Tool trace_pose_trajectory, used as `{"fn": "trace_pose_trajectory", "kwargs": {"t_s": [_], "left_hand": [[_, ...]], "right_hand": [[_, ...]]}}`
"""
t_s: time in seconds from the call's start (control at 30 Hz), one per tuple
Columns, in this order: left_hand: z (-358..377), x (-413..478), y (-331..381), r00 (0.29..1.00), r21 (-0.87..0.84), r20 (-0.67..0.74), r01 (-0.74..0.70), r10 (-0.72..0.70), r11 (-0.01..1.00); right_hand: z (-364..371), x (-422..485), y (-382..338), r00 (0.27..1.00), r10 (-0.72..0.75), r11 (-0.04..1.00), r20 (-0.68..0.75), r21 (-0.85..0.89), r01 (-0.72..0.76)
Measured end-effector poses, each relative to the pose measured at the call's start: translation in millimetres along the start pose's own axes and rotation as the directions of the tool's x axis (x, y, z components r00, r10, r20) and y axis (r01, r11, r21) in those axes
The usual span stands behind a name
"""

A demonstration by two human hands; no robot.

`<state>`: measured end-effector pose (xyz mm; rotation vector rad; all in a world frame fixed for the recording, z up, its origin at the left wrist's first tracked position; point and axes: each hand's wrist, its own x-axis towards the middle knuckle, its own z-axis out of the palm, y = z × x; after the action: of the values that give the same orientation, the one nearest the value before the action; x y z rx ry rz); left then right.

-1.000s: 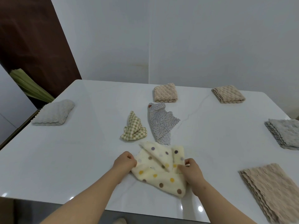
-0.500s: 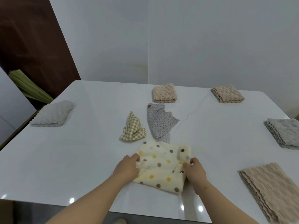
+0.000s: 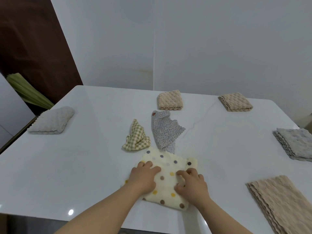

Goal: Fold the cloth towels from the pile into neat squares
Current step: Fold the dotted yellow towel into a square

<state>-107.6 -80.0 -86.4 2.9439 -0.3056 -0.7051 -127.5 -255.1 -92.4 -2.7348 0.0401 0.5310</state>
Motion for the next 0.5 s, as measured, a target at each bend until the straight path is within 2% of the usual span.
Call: {"fn": "trace_pose_trajectory", "kwargs": {"t_s": [0.13, 0.4, 0.5], "left_hand": [[-5.5, 2.8, 5.0, 1.0, -0.013, 0.014, 0.017, -0.017, 1.0], [-4.3, -3.4, 9.9, 0.998, -0.037, 0.039, 0.042, -0.041, 0.998], [-2.1, -5.6, 10.4, 0.998, -0.051, 0.03, 0.052, -0.05, 0.997]], "right_hand": [[-6.2, 0.1, 4.7, 0.999, 0.043, 0.998, -0.007, 0.05, -0.043], [-11.7, -3.7, 23.1, 0.958, 0.286, 0.95, -0.023, 0.134, -0.28], [-6.1, -6.4, 17.2, 0.953, 0.3, 0.948, -0.032, 0.124, -0.294]]}}
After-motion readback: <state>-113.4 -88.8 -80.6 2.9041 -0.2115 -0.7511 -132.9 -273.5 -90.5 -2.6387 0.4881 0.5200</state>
